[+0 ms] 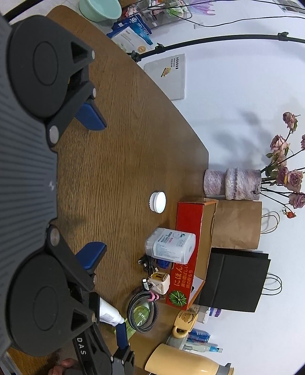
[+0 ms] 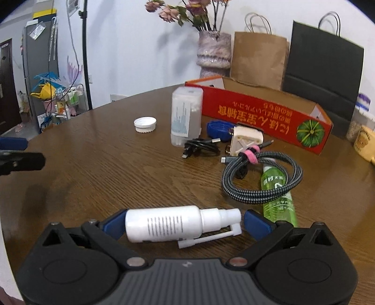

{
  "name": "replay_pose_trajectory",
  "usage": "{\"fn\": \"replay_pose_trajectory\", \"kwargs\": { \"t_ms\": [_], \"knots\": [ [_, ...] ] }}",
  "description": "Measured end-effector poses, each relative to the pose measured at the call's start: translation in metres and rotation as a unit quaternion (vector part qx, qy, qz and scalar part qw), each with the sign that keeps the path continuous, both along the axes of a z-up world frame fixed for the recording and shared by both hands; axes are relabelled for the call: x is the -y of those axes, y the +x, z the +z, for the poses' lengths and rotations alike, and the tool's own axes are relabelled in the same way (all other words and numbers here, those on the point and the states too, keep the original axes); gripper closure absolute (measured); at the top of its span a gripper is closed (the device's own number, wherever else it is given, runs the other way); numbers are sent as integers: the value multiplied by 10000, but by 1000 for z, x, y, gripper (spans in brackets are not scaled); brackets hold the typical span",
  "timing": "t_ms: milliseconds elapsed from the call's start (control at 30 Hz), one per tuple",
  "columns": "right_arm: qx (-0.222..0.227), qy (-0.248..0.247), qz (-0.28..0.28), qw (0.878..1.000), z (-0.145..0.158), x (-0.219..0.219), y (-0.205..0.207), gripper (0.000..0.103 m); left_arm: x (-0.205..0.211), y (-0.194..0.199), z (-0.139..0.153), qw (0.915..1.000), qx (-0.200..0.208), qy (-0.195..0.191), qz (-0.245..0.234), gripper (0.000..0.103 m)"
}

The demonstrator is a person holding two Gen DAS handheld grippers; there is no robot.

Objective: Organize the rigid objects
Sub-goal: 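Grasp the white spray bottle across its body with the right tool, then grasp the second white bottle cap with the left tool while the right tool holds the spray bottle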

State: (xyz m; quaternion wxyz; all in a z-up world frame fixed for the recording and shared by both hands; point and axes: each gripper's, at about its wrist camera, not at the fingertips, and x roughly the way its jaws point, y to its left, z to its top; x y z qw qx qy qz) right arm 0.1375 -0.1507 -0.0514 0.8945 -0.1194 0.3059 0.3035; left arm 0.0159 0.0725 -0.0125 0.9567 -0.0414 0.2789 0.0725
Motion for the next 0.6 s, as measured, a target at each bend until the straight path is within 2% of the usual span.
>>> {"fn": "replay_pose_trajectory", "kwargs": {
  "t_ms": [100, 300, 600],
  "knots": [
    [-70, 113, -24, 9999, -2, 1, 3, 5, 0, 1, -1, 10000, -18, -21, 2, 0],
    [115, 93, -81, 9999, 0, 2, -1, 5, -2, 2, -2, 10000, -22, -48, 3, 0],
    [396, 446, -96, 9982, 21, 6, -12, 5, -9, 16, 3, 10000, -24, -16, 62, 0]
  ]
}}
